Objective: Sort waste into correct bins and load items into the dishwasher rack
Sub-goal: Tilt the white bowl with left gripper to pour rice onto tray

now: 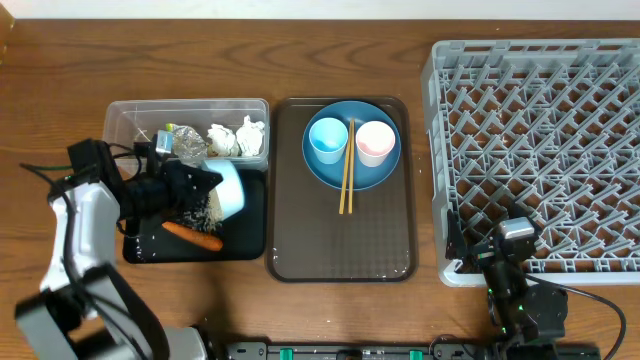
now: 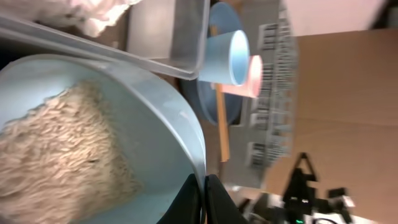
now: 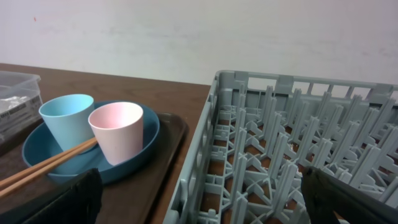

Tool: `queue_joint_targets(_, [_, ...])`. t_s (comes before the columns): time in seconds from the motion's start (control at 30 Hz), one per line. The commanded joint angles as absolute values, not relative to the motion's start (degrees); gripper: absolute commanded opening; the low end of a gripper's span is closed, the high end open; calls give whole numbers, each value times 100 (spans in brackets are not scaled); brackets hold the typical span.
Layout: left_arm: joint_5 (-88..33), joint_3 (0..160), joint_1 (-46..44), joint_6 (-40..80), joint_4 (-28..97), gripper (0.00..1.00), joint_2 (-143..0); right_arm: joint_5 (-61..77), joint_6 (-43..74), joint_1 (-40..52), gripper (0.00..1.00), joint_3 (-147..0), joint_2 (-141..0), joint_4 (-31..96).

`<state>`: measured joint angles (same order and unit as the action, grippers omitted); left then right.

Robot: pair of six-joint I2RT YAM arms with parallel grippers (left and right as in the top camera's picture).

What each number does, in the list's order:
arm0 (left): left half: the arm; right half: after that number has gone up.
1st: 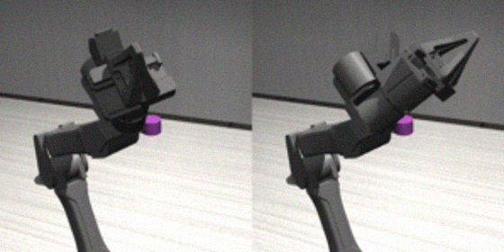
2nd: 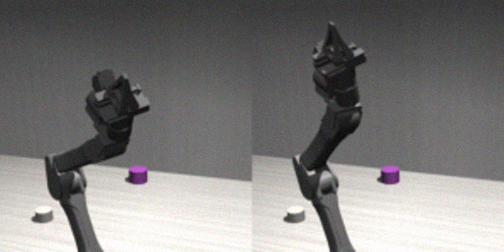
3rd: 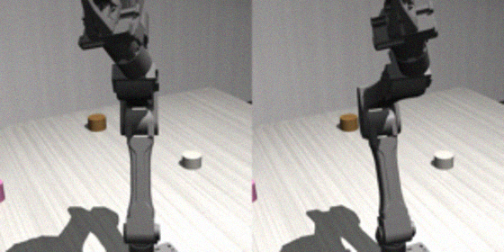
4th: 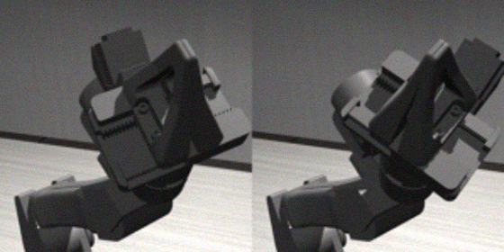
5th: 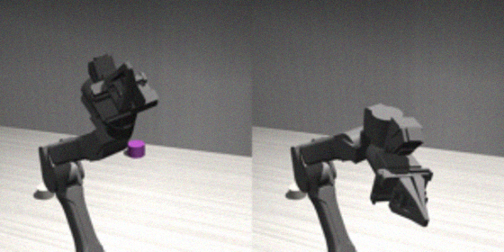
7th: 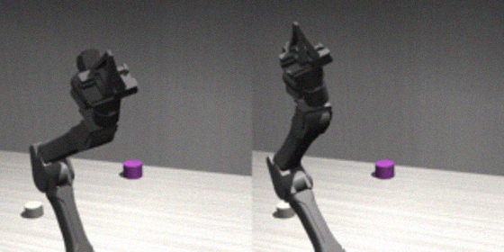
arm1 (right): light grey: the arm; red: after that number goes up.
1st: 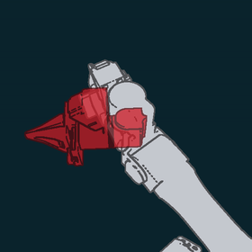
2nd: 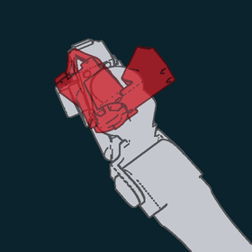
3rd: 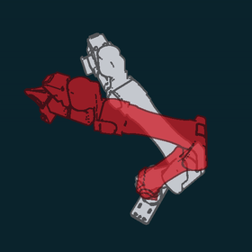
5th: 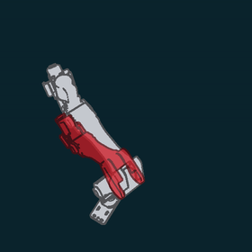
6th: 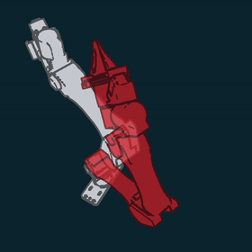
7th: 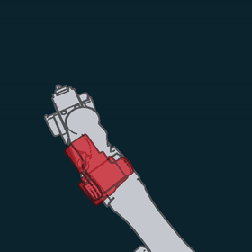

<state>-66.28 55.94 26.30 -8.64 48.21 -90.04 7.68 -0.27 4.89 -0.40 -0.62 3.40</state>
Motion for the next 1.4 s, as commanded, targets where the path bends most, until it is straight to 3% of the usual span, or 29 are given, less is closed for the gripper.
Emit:
queue_joint_targets(0.0, [-7494,5551,2694,-1293,4880,6,-9317,775,-47,456,99,-32,-38,355])
queue_joint_targets(0.8, [-8847,5551,2945,-1584,5592,6,-9467,775,-49,456,99,-32,-38,357])
queue_joint_targets(1.13, [-8952,5551,3922,-1568,6077,6,-9463,775,-49,456,99,-32,-38,357])
queue_joint_targets(1.37, [-8663,5551,4512,-2526,7070,6,-9461,775,-49,456,99,-32,-38,355])
